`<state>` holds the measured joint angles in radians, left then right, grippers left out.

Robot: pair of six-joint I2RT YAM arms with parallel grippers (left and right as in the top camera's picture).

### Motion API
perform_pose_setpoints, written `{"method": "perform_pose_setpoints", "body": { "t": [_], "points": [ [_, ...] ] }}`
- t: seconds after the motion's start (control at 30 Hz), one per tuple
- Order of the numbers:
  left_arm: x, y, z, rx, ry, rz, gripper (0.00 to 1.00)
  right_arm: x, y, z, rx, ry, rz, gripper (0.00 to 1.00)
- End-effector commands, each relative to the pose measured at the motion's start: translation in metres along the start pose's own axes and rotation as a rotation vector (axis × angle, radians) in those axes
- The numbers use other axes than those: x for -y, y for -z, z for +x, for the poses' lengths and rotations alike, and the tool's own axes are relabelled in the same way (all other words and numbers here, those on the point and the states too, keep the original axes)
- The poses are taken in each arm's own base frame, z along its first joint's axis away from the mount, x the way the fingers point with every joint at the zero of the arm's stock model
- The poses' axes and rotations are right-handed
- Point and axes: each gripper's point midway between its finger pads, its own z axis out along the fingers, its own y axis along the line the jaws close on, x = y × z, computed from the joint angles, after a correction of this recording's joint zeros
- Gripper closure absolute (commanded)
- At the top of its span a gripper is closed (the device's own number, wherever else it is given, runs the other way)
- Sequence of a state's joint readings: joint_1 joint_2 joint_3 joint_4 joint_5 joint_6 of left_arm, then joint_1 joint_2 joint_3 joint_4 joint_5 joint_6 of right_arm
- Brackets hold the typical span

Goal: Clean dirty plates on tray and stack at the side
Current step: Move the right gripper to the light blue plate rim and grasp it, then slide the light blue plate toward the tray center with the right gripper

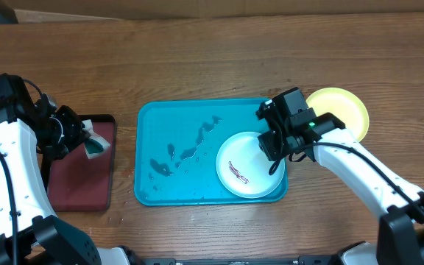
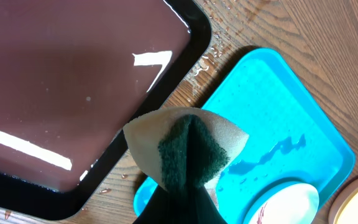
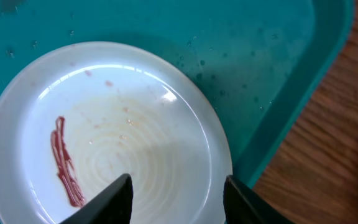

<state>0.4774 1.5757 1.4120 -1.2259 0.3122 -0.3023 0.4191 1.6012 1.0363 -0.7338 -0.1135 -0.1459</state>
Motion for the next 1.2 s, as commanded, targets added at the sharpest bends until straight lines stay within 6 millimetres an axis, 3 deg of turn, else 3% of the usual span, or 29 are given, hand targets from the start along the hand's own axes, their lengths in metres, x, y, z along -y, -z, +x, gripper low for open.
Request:
{"method": "perform_pose_setpoints", "body": {
  "t": [0.0, 0.13, 0.27, 0.47, 0.53, 0.7, 0.87, 1.07, 1.17],
  "points": [
    [0.006, -0.002, 0.003, -0.013, -0.032, 0.023, 0.96, 0.007, -0.023, 0.003, -0.036, 0.066, 0.018, 0.41],
    [0.006, -0.002, 0.004, -0.018, -0.031, 0.026, 0.96, 0.014, -0.043, 0.004, -0.058, 0.118, 0.04, 0.35],
    [0.006, -0.002, 0.003, -0.016, -0.033, 0.027, 0.96, 0.028, -0.045, 0.001, -0.054, 0.121, 0.119, 0.36],
    [0.006, -0.002, 0.003, -0.013, -0.04, 0.027, 0.96, 0.026, -0.047, -0.004, -0.036, 0.136, 0.104, 0.35],
    [0.006, -0.002, 0.003, -0.013, -0.041, 0.027, 0.96, 0.022, -0.051, 0.0, -0.052, 0.134, 0.075, 0.41],
    [0.006, -0.002, 0.003, -0.013, -0.04, 0.028, 0.96, 0.019, -0.065, 0.019, -0.13, 0.095, 0.05, 0.41],
    [0.007, -0.002, 0.002, -0.011, -0.041, 0.029, 0.96, 0.016, -0.065, 0.023, -0.147, 0.067, 0.035, 0.52],
    [0.007, -0.002, 0.002, -0.012, -0.042, 0.029, 0.96, 0.007, -0.065, 0.02, -0.132, -0.037, -0.012, 0.84],
    [0.013, -0.004, 0.006, -0.021, -0.072, 0.036, 0.96, -0.005, -0.066, 0.014, -0.111, -0.153, -0.073, 0.92]
  ]
}}
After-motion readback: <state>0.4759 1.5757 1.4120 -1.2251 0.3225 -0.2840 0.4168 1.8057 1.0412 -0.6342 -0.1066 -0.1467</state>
